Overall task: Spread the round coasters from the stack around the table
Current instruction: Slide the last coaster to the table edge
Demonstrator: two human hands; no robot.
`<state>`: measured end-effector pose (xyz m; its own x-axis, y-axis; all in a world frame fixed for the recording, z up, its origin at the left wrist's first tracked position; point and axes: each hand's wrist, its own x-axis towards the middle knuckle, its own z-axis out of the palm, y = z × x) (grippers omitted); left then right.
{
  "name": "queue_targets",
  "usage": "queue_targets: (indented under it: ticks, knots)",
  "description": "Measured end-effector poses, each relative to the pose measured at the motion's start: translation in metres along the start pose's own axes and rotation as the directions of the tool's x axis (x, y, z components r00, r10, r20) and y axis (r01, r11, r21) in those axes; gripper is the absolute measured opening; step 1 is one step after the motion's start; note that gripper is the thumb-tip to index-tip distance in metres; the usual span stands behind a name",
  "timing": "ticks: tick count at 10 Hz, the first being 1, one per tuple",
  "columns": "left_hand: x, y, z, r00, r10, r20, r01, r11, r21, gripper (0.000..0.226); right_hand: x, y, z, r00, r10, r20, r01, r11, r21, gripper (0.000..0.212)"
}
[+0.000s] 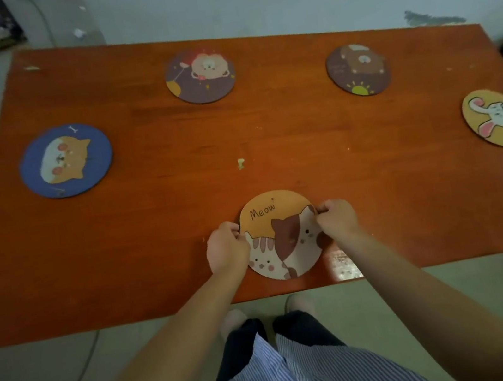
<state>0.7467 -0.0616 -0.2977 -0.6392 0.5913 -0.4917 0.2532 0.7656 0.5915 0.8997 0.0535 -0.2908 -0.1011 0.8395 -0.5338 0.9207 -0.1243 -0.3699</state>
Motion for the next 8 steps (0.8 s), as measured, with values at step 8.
queue_targets:
  ticks: [8]
  knots:
    - [-0.019, 0.055, 0.076, 0.98, 0.074, -0.182, -0.048, 0.989, 0.142, 0.017, 0.036, 0.076, -0.057, 0.96, -0.278, -0.038, 0.269, 0.95, -0.159, 0.033]
